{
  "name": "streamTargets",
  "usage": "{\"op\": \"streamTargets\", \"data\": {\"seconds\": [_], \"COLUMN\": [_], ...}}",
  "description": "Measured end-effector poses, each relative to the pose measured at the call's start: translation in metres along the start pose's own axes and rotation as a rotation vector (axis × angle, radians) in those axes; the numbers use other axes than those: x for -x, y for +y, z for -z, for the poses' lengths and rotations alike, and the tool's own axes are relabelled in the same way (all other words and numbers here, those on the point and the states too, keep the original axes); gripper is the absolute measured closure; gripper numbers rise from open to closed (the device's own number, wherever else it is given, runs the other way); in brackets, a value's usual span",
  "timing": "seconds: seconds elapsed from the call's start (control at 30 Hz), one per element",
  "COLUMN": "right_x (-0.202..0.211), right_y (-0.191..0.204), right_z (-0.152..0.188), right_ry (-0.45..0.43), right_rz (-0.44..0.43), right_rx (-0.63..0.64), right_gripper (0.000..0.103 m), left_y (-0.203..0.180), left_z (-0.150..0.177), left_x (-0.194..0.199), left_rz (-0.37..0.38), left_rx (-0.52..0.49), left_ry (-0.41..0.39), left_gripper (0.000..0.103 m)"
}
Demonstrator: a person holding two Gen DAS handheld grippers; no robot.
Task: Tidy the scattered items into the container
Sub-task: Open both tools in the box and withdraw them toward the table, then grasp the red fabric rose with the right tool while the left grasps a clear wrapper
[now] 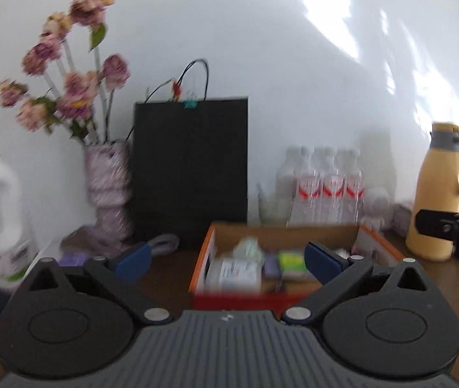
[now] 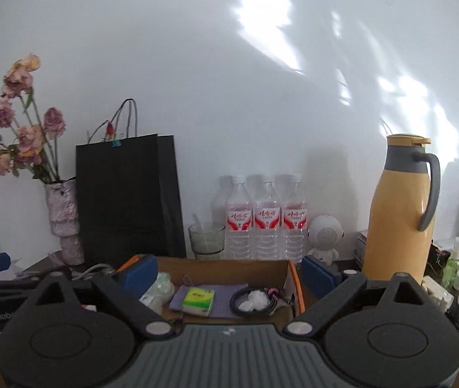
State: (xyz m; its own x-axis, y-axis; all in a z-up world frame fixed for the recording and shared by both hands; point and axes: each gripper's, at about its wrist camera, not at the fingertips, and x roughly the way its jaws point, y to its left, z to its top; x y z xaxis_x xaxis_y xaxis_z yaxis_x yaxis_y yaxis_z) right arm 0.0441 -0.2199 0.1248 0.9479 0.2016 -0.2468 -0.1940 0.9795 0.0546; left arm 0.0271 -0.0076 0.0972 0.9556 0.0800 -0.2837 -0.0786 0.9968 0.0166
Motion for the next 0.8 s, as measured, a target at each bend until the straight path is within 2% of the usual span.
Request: {"op": "streamTargets", "data": {"seconds": [0.13,0.2,0.3,0.33,0.43,0.57,0.7,0.73,0.77,0.8], "right_x": [0.054,0.070,0.075,0.074,0.054,0.011,-0.032,-0.040,-0.046,-0.049], "right_y": [0.007,0.008,0.013,0.016,0.018,0.020,0.015,0.014,0.015,0.015], "right_z": [0.067,0.094,0.114,0.117,0.114,0.105,0.102,0.103,0.104,0.106], "right_ry": [0.077,0.133,0.211,0.219,0.238,0.279,0.350,0.366,0.382,0.390], "right_rz": [-0.009,-0.017,-0.045,-0.053,-0.041,-0.029,-0.034,-0.038,-0.045,-0.047], "right_rx": [-0.038,-0.055,-0.024,-0.001,0.037,0.085,0.004,-0.010,-0.012,-0.011], "right_gripper": [0.009,0.010,0.012,0.016,0.024,0.027,0.031,0.037,0.052,0.055], "left_y": [0.010,0.013,0.015,0.017,0.020,0.016,0.009,0.008,0.006,0.004], "left_z": [0.063,0.085,0.092,0.091,0.079,0.077,0.080,0.080,0.080,0.081], "left_x": [0.047,0.059,0.065,0.063,0.052,0.043,0.037,0.036,0.034,0.033], "left_rz": [0.020,0.050,0.031,0.033,0.035,0.064,0.090,0.096,0.101,0.106], "left_rx": [0.080,0.085,0.052,0.053,0.058,0.029,-0.010,-0.018,-0.028,-0.039], "left_ry": [0.128,0.196,0.206,0.203,0.204,0.214,0.217,0.217,0.217,0.218], "left_gripper": [0.000,0.000,0.000,0.000,0.000,0.000,0.000,0.000,0.000,0.000]}}
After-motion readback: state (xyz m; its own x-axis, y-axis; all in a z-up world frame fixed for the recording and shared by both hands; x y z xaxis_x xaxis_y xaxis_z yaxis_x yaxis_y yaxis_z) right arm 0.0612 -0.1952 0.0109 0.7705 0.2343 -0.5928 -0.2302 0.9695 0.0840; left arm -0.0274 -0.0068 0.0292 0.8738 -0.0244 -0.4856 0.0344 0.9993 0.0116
